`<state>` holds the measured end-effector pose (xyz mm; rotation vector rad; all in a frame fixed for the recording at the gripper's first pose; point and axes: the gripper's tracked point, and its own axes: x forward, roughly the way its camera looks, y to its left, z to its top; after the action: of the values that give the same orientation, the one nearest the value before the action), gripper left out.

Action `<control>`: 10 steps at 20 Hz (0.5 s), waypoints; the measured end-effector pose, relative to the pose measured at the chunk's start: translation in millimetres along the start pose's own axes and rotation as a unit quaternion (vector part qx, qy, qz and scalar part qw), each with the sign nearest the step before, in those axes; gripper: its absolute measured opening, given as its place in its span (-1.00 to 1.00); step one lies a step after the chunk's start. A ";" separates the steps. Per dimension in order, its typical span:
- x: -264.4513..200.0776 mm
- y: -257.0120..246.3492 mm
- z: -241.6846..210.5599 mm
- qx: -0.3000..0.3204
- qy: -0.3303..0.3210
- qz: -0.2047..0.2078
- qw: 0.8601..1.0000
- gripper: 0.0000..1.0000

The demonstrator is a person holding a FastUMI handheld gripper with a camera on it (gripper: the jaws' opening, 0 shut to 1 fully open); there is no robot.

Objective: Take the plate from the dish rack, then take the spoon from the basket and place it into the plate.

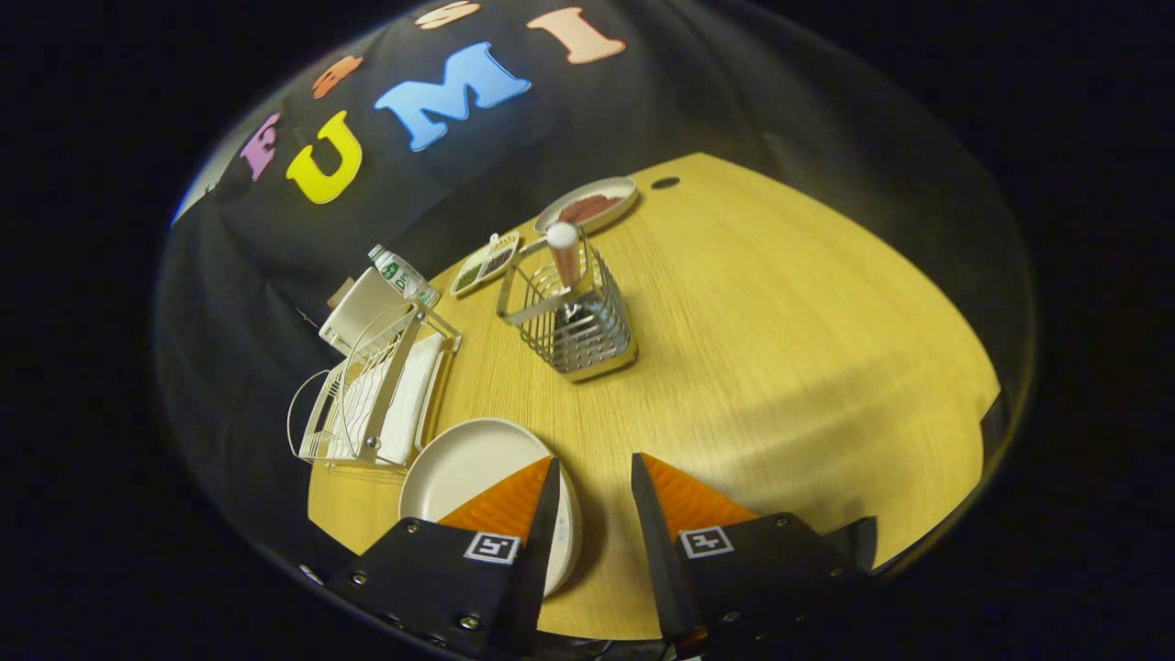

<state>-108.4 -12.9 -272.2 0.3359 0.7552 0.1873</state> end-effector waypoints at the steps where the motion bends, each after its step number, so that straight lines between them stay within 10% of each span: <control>1: -7.4 -1.2 14.8 -0.024 -0.029 -0.007 0.999 -0.03; 10: -46.4 24.7 121.8 -0.162 -0.245 -0.028 0.956 -0.02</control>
<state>-57.8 -31.3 -151.0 0.0415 0.2335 0.1624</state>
